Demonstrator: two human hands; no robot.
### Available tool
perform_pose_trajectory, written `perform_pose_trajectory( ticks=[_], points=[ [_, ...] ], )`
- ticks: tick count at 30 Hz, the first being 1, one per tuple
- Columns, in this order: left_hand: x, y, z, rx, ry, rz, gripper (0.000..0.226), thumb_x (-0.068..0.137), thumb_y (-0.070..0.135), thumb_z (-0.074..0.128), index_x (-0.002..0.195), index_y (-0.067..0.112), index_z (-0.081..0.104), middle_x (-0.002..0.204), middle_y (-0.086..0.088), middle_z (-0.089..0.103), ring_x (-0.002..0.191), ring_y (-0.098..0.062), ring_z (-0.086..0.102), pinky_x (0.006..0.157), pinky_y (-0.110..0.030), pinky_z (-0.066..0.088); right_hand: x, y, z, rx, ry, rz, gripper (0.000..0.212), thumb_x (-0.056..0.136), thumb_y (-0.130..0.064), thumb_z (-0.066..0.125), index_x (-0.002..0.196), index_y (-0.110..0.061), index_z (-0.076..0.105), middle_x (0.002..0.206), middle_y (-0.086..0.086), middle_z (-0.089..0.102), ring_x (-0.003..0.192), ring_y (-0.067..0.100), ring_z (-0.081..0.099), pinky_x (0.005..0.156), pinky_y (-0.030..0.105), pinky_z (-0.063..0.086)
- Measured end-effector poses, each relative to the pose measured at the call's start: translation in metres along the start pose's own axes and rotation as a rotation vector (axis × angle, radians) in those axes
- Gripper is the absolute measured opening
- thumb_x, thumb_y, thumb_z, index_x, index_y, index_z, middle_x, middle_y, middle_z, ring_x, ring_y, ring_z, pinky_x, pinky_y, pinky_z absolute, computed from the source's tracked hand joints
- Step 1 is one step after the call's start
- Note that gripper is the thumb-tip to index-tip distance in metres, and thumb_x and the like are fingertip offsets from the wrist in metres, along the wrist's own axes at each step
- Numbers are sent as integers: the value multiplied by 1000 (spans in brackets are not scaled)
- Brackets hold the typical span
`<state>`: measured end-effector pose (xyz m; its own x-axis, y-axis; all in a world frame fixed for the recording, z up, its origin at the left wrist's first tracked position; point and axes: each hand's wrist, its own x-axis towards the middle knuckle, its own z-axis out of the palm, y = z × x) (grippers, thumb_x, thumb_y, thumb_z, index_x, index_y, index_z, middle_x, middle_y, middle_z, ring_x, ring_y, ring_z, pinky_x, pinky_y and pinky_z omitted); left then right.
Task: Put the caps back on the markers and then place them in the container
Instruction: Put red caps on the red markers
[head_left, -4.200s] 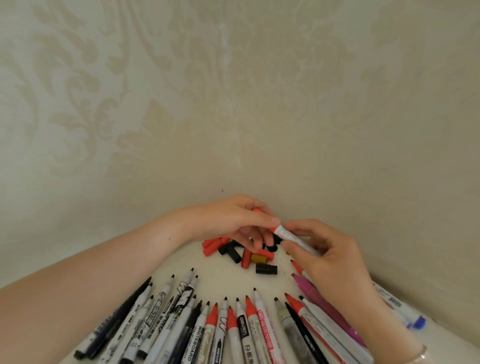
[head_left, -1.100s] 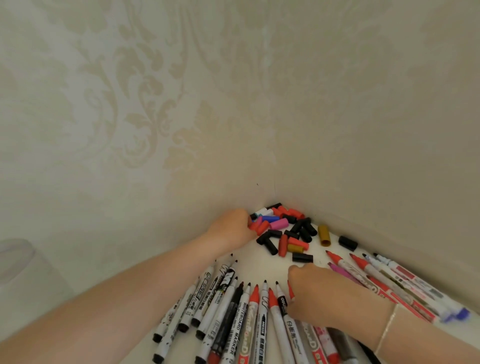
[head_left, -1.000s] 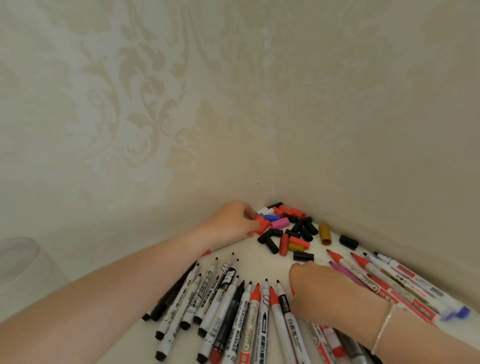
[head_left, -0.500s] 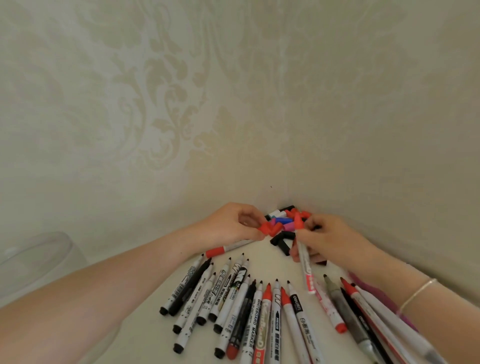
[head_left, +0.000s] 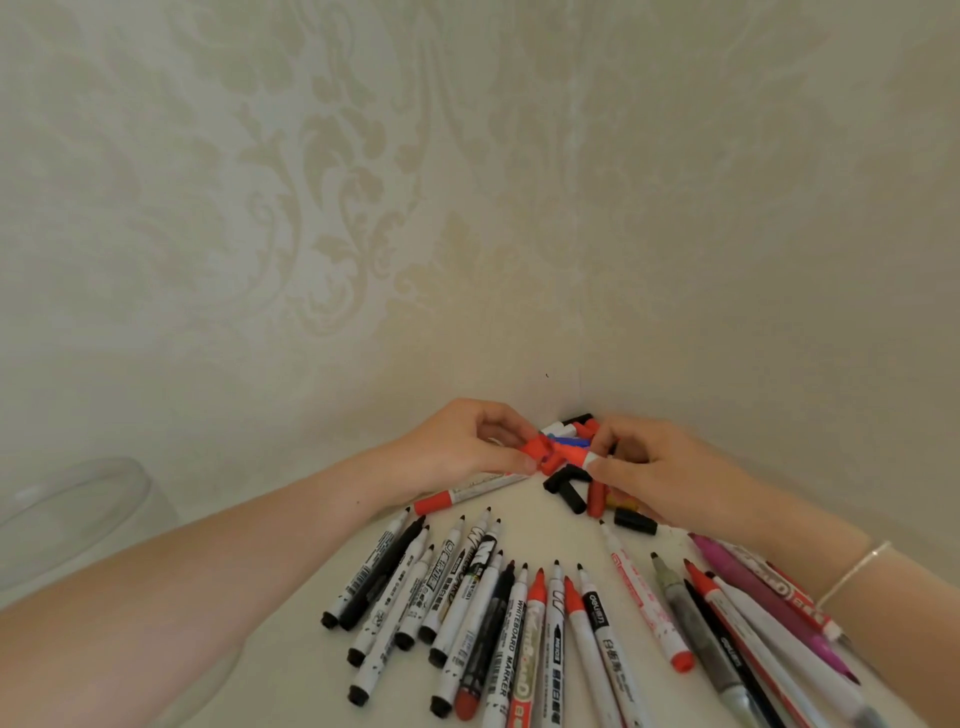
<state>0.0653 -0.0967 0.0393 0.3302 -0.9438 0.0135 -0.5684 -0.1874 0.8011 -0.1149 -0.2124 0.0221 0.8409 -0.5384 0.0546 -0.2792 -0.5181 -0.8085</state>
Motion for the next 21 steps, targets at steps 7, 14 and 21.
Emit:
perform_pose_trajectory(
  ticks=[7,14,21],
  points=[
    [-3,4,-1,97,-118,45,20,79,8,75,95,20,72,91,6,74,88,-7,69,91,-20,50,0,4,1,-73,-18,-52,4,85,-19,68,85,-19,64,76,5,70,50,8,51,52,23,43],
    [-8,17,3,-47,-213,-55,8,93,10,57,93,15,64,77,-2,63,53,-6,43,51,-18,34,-2,4,-2,-28,-89,-199,49,83,0,63,94,-48,70,85,2,71,74,20,67,68,34,57],
    [-10,20,21,-479,-144,-171,16,96,18,54,82,10,55,59,1,50,47,-6,31,44,-16,26,-2,-5,0,46,52,-251,16,85,-19,68,89,-35,69,78,-2,70,60,21,66,60,36,53]
  ],
)
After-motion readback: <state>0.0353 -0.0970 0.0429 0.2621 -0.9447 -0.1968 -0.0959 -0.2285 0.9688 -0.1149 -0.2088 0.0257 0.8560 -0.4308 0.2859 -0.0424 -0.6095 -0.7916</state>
